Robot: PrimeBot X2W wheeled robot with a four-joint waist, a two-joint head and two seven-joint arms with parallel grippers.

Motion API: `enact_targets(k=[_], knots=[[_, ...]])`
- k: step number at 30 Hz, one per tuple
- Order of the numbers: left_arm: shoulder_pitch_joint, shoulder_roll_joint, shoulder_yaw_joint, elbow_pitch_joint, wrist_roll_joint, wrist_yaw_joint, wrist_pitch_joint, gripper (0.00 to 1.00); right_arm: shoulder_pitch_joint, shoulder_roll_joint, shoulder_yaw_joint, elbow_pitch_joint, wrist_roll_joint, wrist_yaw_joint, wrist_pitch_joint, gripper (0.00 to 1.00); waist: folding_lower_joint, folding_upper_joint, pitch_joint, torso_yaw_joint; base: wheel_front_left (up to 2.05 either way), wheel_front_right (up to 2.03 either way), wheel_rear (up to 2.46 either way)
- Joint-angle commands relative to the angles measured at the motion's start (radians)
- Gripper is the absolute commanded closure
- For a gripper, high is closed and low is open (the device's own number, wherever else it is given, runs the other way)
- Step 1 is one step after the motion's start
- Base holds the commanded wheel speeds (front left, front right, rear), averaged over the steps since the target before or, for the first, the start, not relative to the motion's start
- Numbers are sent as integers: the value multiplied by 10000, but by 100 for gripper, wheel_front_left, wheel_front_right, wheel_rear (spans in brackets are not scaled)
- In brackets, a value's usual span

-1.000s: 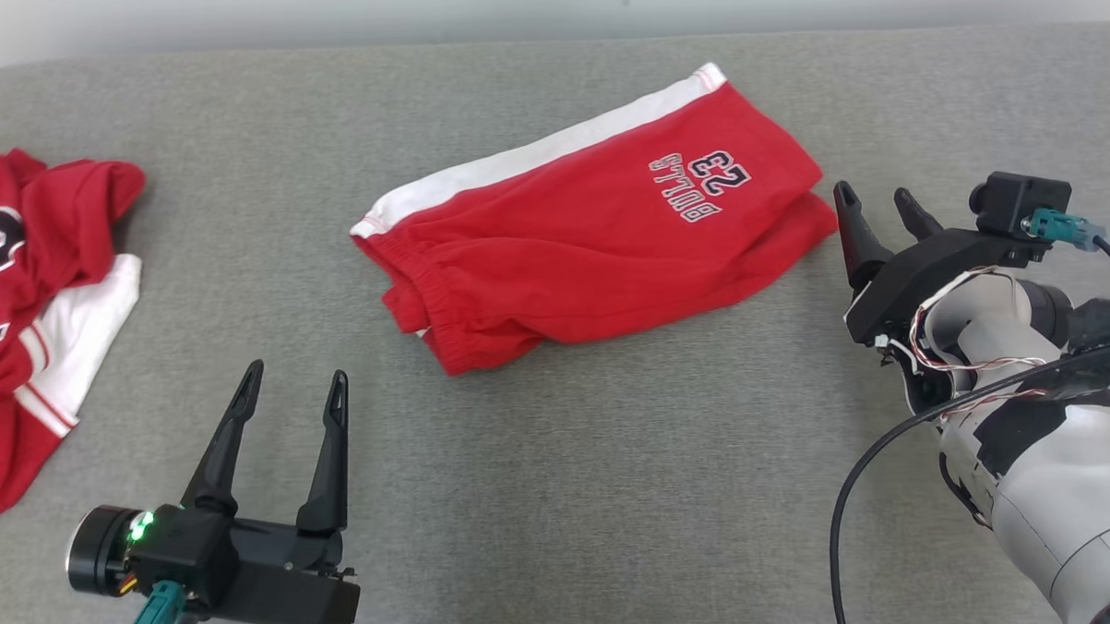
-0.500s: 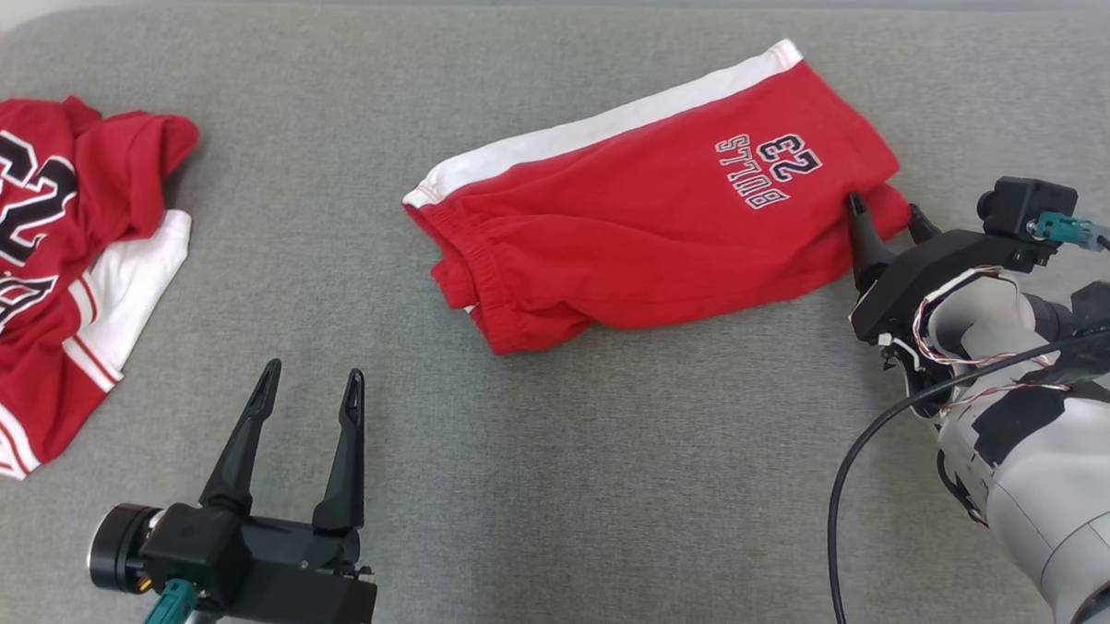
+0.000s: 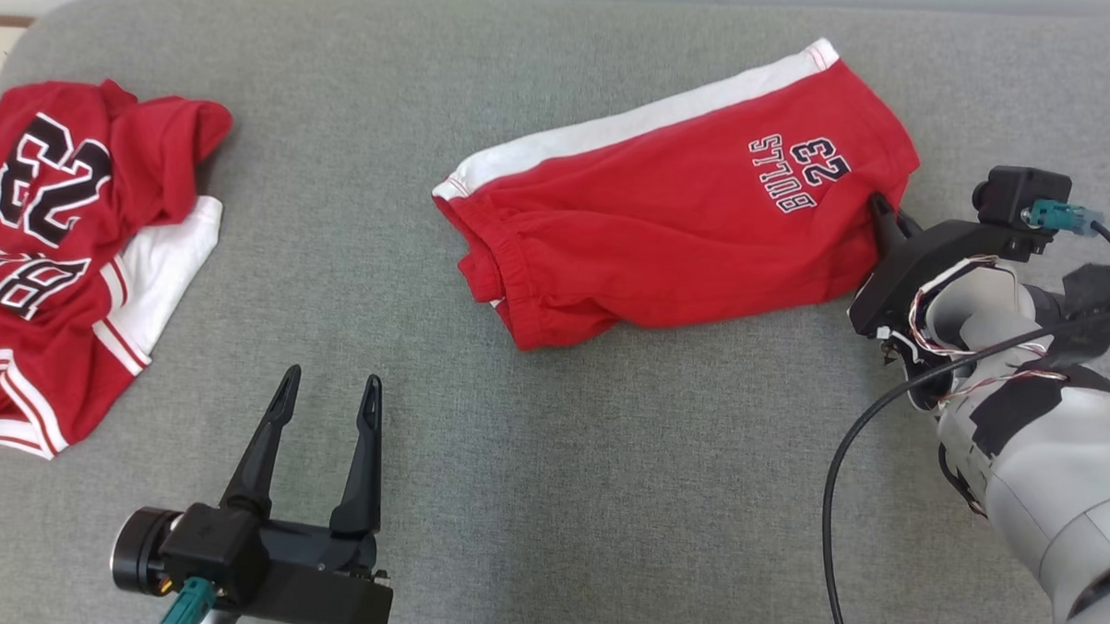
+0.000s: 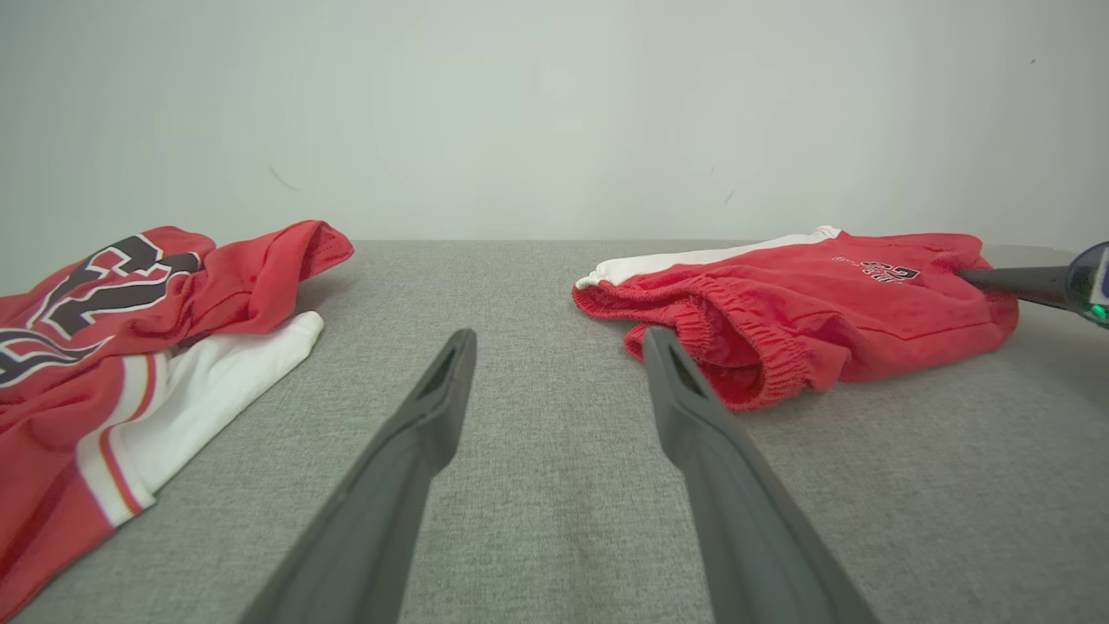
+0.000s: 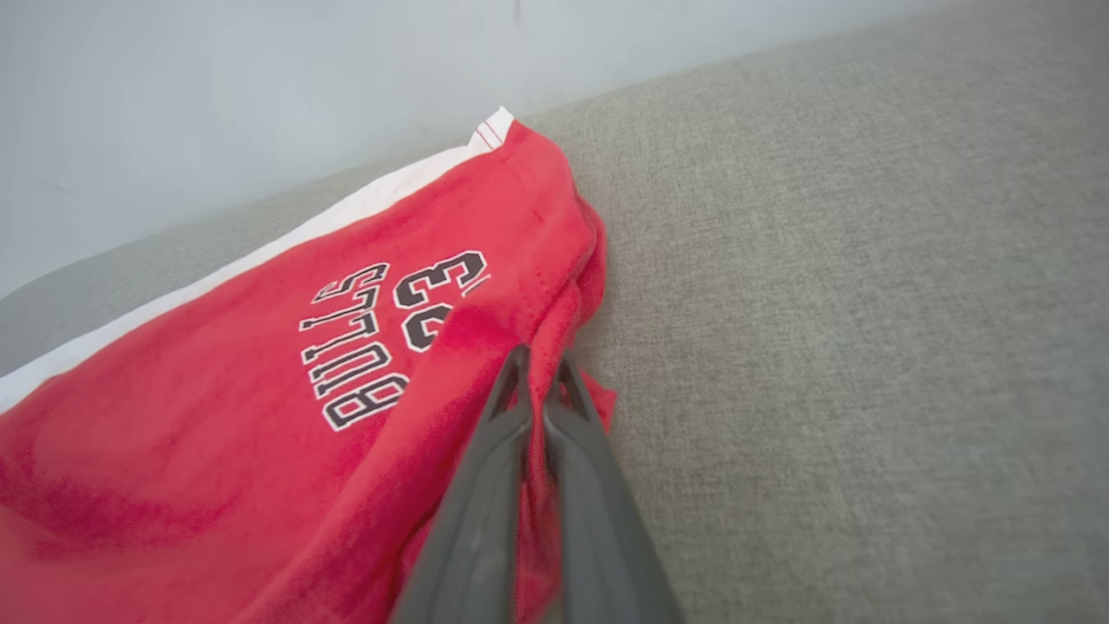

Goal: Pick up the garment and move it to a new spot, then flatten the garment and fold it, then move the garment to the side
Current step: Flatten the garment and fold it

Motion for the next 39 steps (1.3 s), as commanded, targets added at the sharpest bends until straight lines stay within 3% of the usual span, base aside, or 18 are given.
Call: enact_targets(k=[1, 20, 30, 32, 39], knots=[[51, -19, 43, 71, 36, -2, -12, 0, 81, -65, 69, -70, 17, -10, -117, 100, 0, 0, -110, 19, 0, 0, 0], [1110, -114, 274, 317, 181, -167, -12, 0, 3459, -1043, 468, -3263, 291, -10, -556, 100, 0, 0, -1827, -797, 0, 0, 0], [1285, -142, 304, 322, 171, -243, -12, 0, 4412, -1101, 322, -3767, 297, -10, -560, 100, 0, 0, -1984, -914, 0, 0, 0], [1311, -142, 353, 344, 156, -245, -12, 0, 4440, -1077, 71, -3884, 189, -10, -559, 0, 0, 0, -2034, -929, 0, 0, 0], [1548, -142, 637, 416, 124, -137, -12, 0, 5003, -1193, -1404, -4605, -1698, -10, -546, 0, 0, 0, -2289, -1043, 0, 0, 0]])
